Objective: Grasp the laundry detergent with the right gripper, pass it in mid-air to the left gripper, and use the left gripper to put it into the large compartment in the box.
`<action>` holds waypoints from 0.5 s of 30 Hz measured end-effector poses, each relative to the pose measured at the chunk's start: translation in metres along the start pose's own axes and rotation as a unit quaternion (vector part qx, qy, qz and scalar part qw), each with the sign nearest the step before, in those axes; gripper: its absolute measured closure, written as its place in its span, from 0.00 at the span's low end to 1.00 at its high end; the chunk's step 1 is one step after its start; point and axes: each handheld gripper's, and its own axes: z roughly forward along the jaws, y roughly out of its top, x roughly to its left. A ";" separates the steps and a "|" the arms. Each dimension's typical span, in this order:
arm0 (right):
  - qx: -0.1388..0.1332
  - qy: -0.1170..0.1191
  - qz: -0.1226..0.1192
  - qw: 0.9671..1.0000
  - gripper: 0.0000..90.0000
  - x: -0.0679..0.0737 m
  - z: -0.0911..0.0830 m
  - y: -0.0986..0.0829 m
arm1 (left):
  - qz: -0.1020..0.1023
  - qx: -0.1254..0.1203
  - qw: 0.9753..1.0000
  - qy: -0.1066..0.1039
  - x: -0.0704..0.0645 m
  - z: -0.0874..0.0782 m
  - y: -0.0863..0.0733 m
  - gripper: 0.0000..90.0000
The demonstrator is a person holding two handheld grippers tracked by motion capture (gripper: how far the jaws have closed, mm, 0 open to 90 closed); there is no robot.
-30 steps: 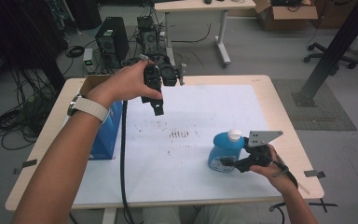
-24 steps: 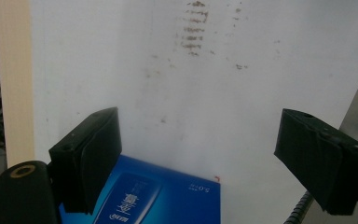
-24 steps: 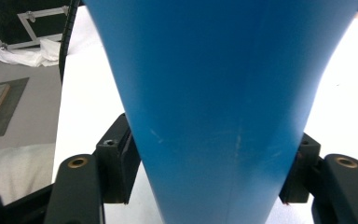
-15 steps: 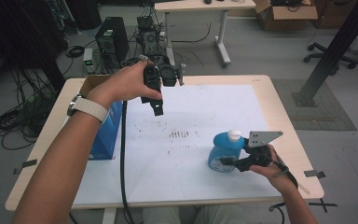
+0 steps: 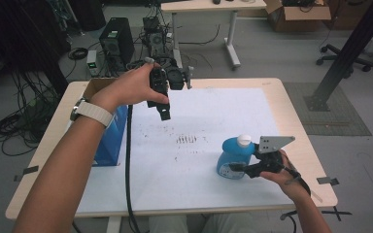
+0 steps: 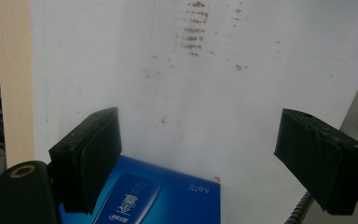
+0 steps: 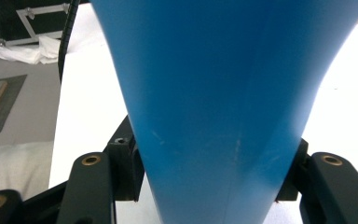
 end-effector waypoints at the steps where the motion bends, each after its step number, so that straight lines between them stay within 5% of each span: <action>1: 0.002 0.000 -0.002 1.000 0.47 0.000 0.000 0.001 | 0.000 -0.001 1.000 0.000 0.000 0.000 0.000 0.16; 15: 0.014 0.008 -0.006 1.000 0.48 0.000 -0.007 0.017 | 0.001 -0.005 1.000 0.002 -0.003 -0.003 -0.003 0.16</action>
